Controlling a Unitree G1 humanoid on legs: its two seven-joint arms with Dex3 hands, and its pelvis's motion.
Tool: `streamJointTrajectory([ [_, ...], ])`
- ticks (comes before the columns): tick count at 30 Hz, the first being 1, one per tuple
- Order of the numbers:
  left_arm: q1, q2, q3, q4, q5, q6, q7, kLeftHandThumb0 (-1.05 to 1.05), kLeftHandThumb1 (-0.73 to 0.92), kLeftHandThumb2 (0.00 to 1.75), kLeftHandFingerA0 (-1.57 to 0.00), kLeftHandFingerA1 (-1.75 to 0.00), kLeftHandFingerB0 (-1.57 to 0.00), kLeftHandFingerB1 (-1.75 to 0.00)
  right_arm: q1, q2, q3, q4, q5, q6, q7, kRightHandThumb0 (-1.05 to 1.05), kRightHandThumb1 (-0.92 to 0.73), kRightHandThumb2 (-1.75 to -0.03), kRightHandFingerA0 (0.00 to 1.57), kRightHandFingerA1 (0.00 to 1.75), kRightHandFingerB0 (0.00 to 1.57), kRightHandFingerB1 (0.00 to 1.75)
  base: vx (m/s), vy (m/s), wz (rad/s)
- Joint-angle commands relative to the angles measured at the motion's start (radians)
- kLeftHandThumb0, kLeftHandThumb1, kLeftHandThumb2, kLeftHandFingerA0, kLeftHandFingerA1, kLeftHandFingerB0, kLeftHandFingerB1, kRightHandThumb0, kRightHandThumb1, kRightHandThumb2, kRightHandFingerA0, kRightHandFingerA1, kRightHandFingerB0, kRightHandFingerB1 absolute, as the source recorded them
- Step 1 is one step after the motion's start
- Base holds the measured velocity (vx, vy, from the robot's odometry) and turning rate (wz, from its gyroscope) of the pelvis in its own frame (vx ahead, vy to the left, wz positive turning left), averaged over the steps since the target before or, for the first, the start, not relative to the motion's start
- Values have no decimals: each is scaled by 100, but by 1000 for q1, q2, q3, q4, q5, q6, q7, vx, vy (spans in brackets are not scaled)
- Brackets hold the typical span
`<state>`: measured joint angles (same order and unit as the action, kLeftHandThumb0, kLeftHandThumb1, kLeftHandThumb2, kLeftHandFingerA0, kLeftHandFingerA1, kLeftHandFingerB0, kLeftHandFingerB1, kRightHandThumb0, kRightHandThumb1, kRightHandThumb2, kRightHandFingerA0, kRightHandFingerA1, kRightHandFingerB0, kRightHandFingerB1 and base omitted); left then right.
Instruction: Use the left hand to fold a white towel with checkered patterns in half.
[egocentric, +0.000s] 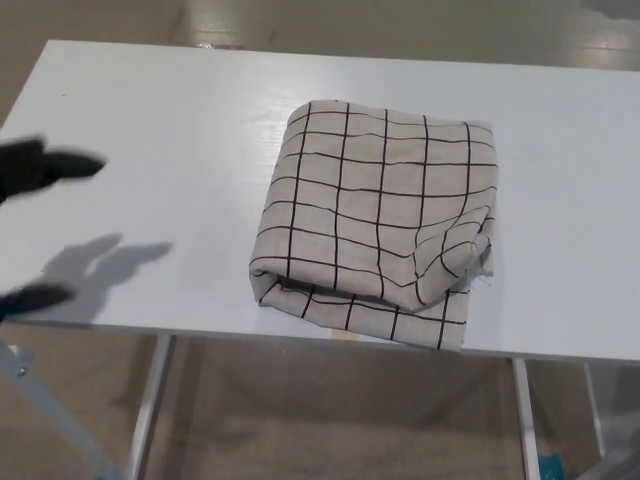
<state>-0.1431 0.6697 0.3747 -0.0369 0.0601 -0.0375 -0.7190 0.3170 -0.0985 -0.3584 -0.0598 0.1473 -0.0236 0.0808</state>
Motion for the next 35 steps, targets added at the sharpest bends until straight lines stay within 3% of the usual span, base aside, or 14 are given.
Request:
streamJointTrajectory([
  [1,486,126,343,-166,-853,441,-880,-48,39,62,-20,-36,-29,-37,48,2,-102,-122,120,106,-38,-26,-55,-56,45,53,41,46,0,0,0],
  [10,484,44,126,12,-669,314,-803,-49,44,54,-30,-32,-40,-34,32,6,-113,-123,113,146,-51,-26,-55,-56,43,51,38,44,0,0,0],
  [12,482,-3,110,64,-617,267,-735,-64,40,71,-31,-41,-39,-42,32,1,-118,-114,110,144,-45,-26,-55,-56,42,51,38,44,0,0,0],
  [16,488,-34,98,113,-563,306,-619,-70,42,59,-37,-36,-48,-38,41,4,-122,-116,99,140,-42,-26,-55,-56,42,51,38,44,0,0,0],
  [17,483,-41,95,132,-554,316,-597,-66,39,78,-30,-41,-51,-50,43,4,-123,-117,98,141,-41,-26,-55,-56,42,51,38,44,0,0,0],
  [18,472,-66,93,173,-535,315,-552,-74,46,58,-46,-37,-52,-37,44,5,-124,-119,95,146,-45,-26,-55,-56,42,50,37,44,0,0,0],
  [20,451,-112,93,243,-506,298,-480,-74,46,58,-48,-37,-52,-37,42,6,-128,-118,97,153,-47,-26,-55,-56,42,50,37,44,0,0,0],
  [22,441,-138,93,279,-491,281,-438,-73,41,79,-46,-46,-47,-45,39,7,-133,-117,103,158,-43,-26,-55,-56,42,50,37,44,0,0,0],
  [23,436,-150,93,298,-482,262,-421,-72,50,56,-52,-38,-51,-36,37,8,-135,-119,106,163,-43,-26,-55,-56,41,50,37,44,0,0,0],
  [24,433,-158,93,312,-475,248,-410,-72,50,56,-52,-38,-51,-36,36,9,-136,-121,109,168,-43,-26,-55,-56,41,50,37,44,0,0,0],
  [25,417,-210,100,360,-422,150,-301,-82,47,82,-48,-47,-31,-37,34,16,-133,-123,119,181,-40,-26,-55,-56,41,51,37,45,0,0,0],
  [27,407,-238,104,388,-388,93,-232,-77,45,60,-44,-38,-41,-35,34,20,-130,-123,123,190,-37,-26,-55,-56,41,51,37,45,0,0,0],
  [29,396,-254,105,421,-359,49,-176,-73,43,81,-37,-45,-33,-42,38,25,-125,-119,122,192,-36,-26,-55,-56,41,51,37,45,0,0,0],
  [35,333,-270,89,637,-266,-90,3,-70,41,79,-34,-44,-34,-42,82,41,-96,-113,118,192,-2,-24,-54,-55,41,51,37,44,0,0,0],
])
